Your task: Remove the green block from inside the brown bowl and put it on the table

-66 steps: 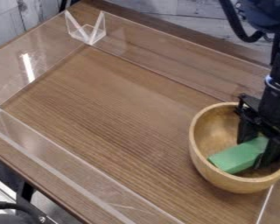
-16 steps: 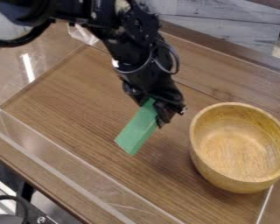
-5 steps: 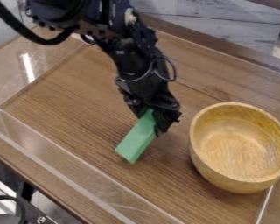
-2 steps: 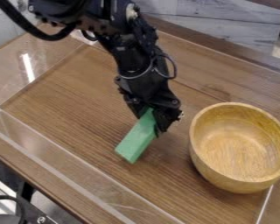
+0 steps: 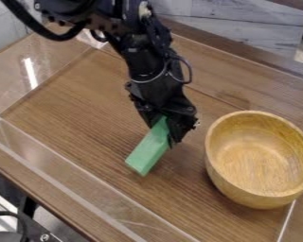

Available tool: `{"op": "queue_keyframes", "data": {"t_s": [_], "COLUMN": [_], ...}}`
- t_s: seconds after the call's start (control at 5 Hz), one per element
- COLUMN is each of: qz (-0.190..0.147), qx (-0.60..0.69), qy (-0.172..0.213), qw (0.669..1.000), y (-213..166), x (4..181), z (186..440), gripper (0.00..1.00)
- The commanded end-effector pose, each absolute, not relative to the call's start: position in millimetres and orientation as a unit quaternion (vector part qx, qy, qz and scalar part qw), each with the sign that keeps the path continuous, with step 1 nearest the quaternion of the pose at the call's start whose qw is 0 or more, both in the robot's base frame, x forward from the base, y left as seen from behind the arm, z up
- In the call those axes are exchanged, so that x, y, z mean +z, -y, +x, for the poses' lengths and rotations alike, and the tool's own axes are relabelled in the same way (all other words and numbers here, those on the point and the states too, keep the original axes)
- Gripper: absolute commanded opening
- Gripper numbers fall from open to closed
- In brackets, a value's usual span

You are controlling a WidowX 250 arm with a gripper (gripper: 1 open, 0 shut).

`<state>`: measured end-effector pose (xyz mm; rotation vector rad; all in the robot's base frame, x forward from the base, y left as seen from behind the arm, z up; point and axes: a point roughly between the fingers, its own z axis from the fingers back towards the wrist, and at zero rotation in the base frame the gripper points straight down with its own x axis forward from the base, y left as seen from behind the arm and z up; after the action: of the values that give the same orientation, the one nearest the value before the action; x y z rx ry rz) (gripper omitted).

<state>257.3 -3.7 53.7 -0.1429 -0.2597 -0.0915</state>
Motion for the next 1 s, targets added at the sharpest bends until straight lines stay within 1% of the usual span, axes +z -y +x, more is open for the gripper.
{"op": "queue_keyframes", "data": {"t_s": [0.0,0.8], "qz": [-0.070,-0.081], "qx": [-0.040,-0.031], "qy": [0.149,0.136], "qw": [0.986,0.987], "y": [-1.9,-6.5], "x": [66.2,67.7], "z": [267.0,266.6], "gripper": [0.00,0.00]}}
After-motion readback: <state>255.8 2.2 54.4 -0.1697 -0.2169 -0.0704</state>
